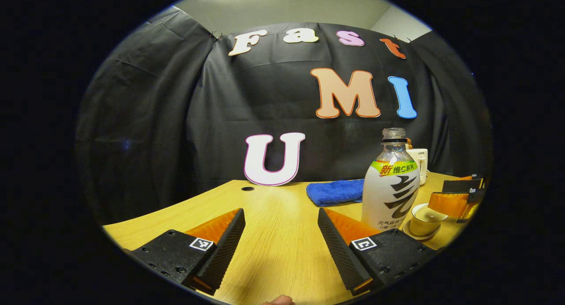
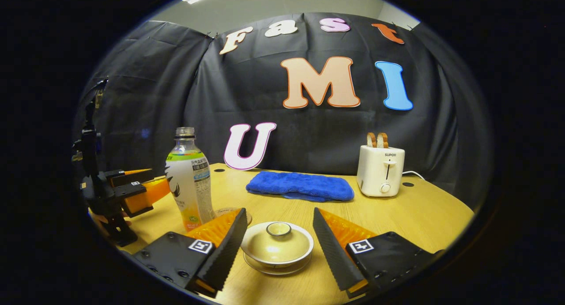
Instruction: Open the teacup lid with one hand, grasp the water bottle and pour water into the teacup with the other hand; after pouring, place the water bottle on the coaster and then close the teacup lid.
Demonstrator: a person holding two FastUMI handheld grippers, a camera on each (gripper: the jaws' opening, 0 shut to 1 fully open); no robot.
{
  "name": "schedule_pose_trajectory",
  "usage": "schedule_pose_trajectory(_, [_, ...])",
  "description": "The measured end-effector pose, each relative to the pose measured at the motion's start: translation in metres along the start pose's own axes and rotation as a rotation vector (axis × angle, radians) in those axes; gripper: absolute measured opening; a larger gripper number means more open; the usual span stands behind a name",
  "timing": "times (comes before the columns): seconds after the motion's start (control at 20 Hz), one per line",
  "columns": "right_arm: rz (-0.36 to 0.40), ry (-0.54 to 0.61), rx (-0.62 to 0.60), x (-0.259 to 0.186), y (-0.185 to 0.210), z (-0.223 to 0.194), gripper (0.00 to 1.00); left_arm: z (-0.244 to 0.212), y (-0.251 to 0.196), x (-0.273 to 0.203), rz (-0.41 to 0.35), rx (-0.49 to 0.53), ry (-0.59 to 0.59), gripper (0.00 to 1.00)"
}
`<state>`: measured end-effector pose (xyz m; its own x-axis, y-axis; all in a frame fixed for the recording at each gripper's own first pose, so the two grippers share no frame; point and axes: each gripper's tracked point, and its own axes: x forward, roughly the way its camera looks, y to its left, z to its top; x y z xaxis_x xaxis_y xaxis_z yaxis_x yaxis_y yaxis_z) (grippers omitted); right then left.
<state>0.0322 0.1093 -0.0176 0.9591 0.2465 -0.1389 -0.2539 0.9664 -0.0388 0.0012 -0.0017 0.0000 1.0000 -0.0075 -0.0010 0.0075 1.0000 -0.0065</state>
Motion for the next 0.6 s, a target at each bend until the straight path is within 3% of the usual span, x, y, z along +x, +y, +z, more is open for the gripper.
schedule_pose_trajectory(0.1, [0.000, 0.021, -0.011, 0.0037, 0.0026, -0.0055, 0.83, -0.0004, 0.0000, 0.0004, 0.000, 0.000, 0.000, 0.97])
schedule_pose_trajectory(0.2, [-0.008, 0.042, -0.018, 0.0049, 0.0025, -0.0123, 0.83, 0.0001, -0.0001, 0.0001, 0.000, 0.000, 0.000, 0.97])
schedule_pose_trajectory(0.3, [-0.016, 0.041, -0.020, 0.0058, 0.0025, -0.0113, 0.62, 0.0001, -0.0002, -0.0001, -0.001, 0.000, 0.000, 0.97])
schedule_pose_trajectory(0.35, [-0.017, 0.047, -0.020, 0.0062, 0.0039, -0.0113, 0.58, 0.0006, -0.0002, -0.0001, -0.001, 0.000, 0.000, 0.97])
schedule_pose_trajectory(0.4, [-0.010, 0.046, -0.022, 0.0070, 0.0059, -0.0102, 0.61, -0.0002, 0.0000, -0.0002, -0.001, 0.000, 0.000, 0.97])
schedule_pose_trajectory(0.55, [-0.025, 0.037, -0.020, 0.0099, 0.0039, -0.0095, 0.35, 0.0003, -0.0002, 0.0009, -0.001, 0.000, 0.000, 0.97])
schedule_pose_trajectory(0.6, [-0.024, 0.037, -0.012, 0.0090, 0.0039, -0.0106, 0.35, 0.0001, -0.0004, 0.0004, -0.001, 0.000, 0.000, 0.97])
